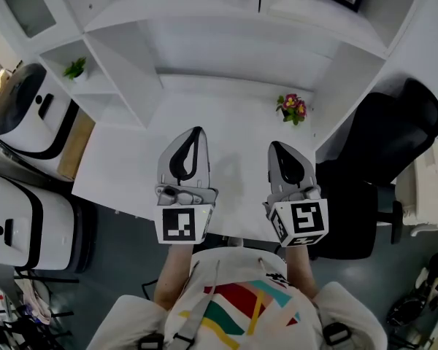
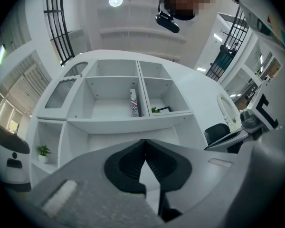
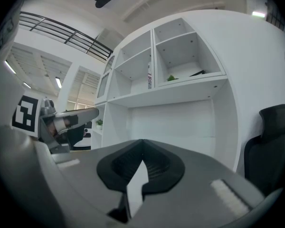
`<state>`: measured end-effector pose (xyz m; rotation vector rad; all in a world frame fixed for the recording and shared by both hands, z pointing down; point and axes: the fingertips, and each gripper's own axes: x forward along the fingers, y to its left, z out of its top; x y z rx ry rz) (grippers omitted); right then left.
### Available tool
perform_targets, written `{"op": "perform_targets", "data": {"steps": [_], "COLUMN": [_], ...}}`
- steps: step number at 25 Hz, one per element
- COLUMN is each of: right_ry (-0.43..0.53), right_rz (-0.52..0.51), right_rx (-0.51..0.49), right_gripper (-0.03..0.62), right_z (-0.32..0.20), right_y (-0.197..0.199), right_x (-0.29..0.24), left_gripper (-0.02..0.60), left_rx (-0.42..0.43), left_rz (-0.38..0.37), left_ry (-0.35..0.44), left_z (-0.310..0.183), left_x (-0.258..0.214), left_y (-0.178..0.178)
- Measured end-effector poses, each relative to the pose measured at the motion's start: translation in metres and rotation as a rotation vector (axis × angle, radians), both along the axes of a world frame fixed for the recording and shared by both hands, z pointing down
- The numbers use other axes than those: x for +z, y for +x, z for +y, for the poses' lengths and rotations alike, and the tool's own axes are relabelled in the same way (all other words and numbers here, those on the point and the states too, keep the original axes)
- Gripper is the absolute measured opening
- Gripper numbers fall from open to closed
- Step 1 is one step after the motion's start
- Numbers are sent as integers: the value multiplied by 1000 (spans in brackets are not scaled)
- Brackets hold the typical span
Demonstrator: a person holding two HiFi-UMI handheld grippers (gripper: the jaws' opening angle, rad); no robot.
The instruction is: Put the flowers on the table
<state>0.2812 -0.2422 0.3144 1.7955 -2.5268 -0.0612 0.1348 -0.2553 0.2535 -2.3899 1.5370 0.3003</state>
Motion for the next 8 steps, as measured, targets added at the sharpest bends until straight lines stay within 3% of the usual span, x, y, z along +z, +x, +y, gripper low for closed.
{"op": "perform_targets", "data": {"steps": [8], "right_ry": [5], "right_rz": [-32], "right_rx": [-13], "right_gripper": [0], "right_z": [8], "right_y": [0], "right_x": [-3], "left_gripper": [3], "left_rx": [-21], "left_rz": [4], "left_ry": [4], "left_z": [8], "left_x": [1], "left_y": [-9]}}
